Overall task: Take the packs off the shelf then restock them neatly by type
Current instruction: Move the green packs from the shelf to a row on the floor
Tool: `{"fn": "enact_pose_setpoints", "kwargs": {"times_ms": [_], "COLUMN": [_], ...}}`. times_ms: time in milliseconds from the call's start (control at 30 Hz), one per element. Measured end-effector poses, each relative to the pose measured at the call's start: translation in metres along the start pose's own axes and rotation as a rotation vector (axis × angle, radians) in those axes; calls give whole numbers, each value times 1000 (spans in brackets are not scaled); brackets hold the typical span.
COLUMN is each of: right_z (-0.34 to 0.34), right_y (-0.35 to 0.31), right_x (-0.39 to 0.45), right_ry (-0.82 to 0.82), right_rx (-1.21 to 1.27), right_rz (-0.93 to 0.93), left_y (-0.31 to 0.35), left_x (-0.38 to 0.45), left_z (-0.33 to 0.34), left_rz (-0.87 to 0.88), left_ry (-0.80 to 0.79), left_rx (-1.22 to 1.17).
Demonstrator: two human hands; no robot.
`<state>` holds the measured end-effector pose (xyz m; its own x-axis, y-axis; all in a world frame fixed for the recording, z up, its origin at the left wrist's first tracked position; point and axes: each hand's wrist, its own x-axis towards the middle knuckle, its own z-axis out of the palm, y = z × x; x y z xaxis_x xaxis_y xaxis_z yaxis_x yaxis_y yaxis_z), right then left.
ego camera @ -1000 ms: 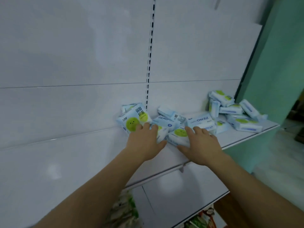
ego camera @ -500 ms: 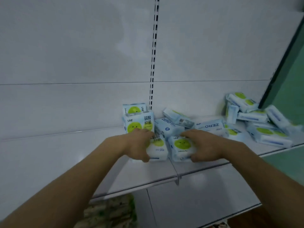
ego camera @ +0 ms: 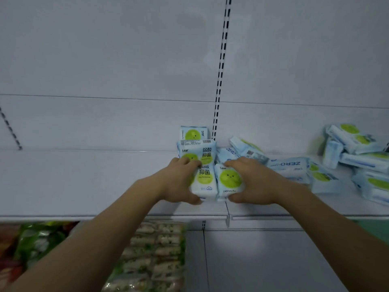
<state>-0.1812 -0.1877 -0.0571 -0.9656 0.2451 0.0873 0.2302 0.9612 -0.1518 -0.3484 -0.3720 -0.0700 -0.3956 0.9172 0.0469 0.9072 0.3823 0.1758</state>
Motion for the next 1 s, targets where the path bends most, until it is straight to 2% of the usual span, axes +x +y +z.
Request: {"fn": "enact_pose_setpoints", "kwargs": {"times_ms": [133, 333, 567, 800, 1000], "right_z": [-1, 1, 20, 57, 109], "right_y": [-30, -115, -257, -408, -539], "right_x": [11, 43, 71, 79, 76], "right_ry": [146, 169, 185, 150, 80], "right_rx": [-34, -113, -147, -81, -68], "right_rz": [-137, -281, -533, -768, -993], "left_y": [-17, -62, -126, -175, -215], "left_x": [-34, -112, -245, -392, -513], "left_z": [-13, -39, -59, -57, -37], "left_rz": [-60, -207, -427, -662, -920], "left_ry": [107, 245, 337, 376, 272], "left_rx": [66, 126, 180, 203, 121]}}
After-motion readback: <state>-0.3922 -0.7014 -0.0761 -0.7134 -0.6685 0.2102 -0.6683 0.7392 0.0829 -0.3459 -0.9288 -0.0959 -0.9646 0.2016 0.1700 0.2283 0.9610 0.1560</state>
